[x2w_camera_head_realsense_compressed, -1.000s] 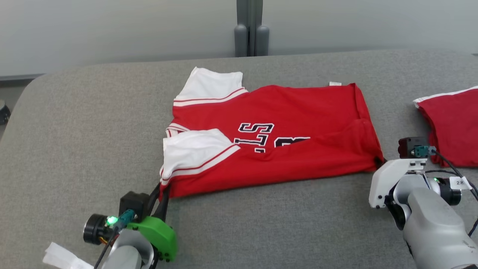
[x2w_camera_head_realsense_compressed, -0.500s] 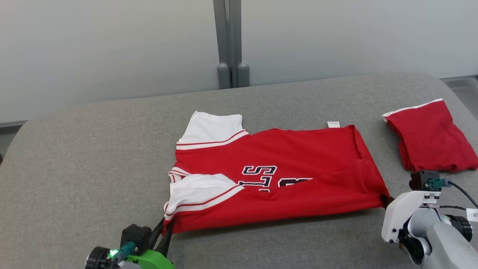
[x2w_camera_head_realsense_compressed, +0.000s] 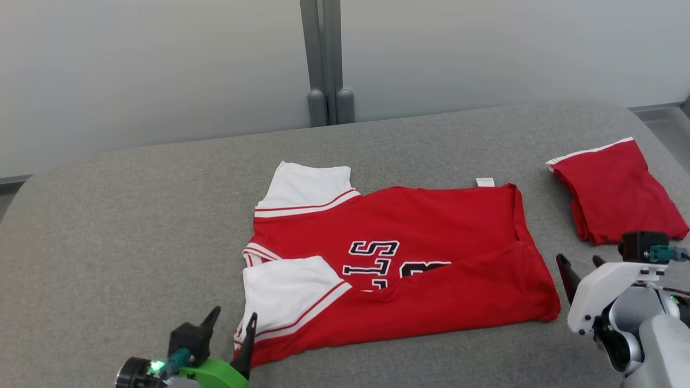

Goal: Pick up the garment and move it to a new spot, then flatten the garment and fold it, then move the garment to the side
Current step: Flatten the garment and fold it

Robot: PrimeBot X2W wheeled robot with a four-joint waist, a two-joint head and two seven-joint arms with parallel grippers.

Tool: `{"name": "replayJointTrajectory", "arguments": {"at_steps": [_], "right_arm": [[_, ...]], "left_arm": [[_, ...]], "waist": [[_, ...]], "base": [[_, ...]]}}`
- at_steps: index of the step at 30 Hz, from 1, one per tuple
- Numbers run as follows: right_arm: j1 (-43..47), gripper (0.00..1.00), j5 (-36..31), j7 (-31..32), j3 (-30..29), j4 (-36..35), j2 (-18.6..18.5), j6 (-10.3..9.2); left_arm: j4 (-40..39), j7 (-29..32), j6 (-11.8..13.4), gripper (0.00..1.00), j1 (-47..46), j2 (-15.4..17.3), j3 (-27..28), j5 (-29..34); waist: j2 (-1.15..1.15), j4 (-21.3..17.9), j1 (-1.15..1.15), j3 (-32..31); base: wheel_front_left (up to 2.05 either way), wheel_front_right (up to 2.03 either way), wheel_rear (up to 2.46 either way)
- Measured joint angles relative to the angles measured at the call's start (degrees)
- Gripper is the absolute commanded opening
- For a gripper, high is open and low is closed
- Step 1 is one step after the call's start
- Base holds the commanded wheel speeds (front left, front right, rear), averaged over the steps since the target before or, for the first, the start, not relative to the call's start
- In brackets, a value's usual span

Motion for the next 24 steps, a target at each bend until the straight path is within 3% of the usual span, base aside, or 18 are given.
{"name": "replayJointTrajectory", "arguments": {"at_steps": [5,11,14,19,24], "right_arm": [[-0.23,1.0,-3.16,-4.99,0.38,-8.66,1.27,0.0],[-2.8,1.0,-4.57,-9.28,2.96,-12.58,2.55,0.0],[-6.23,1.0,-4.99,-10.2,5.23,-13.04,3.13,0.0],[-14.3,1.0,-5.47,-10.73,10.31,-11.99,2.76,0.02],[-22.28,1.0,-5.0,-11.29,14.02,-9.57,2.09,0.01]], "left_arm": [[-3.96,-2.45,2.63,1.0,-2.44,0.05,3.99,-1.63],[-8.03,-2.83,1.93,1.0,-10.2,0.37,5.65,-2.03],[-6.72,1.65,-0.22,1.0,-17.06,2.07,3.87,-1.86],[-1.67,14.51,-2.15,1.0,-30.7,5.82,-1.14,-3.1],[0.55,27.86,-2.37,1.0,-42.9,10.76,-9.96,-12.85]], "waist": [[0.0,-0.45,0.0,1.19],[0.0,-1.35,0.0,4.04],[0.0,-1.94,0.0,6.36],[0.0,-3.4,0.0,11.24],[0.0,-5.43,0.01,16.19]], "base": [[0.0,0.0,0.0],[0.0,0.0,0.0],[0.0,0.0,0.0],[0.0,0.0,0.0],[0.0,0.0,0.0]]}}
